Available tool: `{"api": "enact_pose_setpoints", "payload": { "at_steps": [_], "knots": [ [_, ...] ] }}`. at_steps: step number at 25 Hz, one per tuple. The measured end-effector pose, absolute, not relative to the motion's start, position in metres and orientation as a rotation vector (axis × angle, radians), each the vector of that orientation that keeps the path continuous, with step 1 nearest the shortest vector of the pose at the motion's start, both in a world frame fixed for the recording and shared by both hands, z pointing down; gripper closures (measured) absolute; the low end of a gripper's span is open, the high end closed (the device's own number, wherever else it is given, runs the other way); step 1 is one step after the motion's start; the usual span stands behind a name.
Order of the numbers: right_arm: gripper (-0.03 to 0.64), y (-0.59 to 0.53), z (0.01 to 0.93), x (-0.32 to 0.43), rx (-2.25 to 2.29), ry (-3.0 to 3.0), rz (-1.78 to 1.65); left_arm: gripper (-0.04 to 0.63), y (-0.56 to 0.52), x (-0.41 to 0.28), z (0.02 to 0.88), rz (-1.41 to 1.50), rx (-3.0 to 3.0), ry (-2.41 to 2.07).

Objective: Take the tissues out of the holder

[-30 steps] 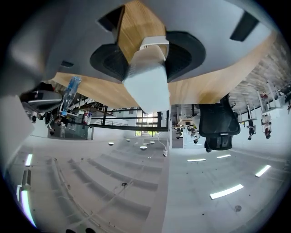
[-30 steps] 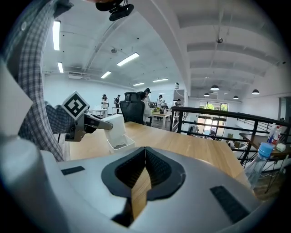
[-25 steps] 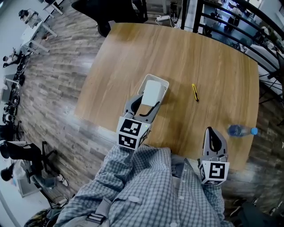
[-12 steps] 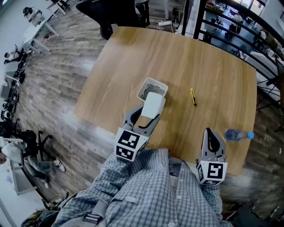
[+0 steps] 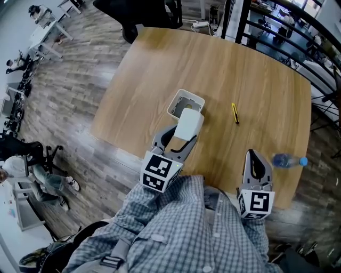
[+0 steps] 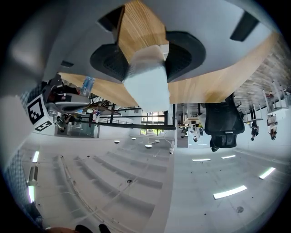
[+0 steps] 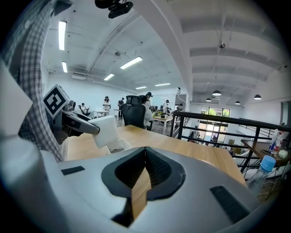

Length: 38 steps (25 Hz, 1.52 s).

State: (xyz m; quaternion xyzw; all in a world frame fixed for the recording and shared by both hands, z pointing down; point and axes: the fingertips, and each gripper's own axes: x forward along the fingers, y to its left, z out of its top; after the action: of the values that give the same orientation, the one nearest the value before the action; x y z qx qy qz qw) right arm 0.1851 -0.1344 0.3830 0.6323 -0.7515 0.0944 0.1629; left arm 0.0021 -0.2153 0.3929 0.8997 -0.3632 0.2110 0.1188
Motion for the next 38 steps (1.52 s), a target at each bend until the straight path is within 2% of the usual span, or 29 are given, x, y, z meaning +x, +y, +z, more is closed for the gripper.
{"api": "enact_pose_setpoints", "payload": {
  "at_steps": [38],
  "knots": [
    [0.606,-0.139,0.390,0.164,1.718,-2.169,0.264,0.342,-0.218,-0.002,0.396,0.632,2.646,-1.045]
  ]
}}
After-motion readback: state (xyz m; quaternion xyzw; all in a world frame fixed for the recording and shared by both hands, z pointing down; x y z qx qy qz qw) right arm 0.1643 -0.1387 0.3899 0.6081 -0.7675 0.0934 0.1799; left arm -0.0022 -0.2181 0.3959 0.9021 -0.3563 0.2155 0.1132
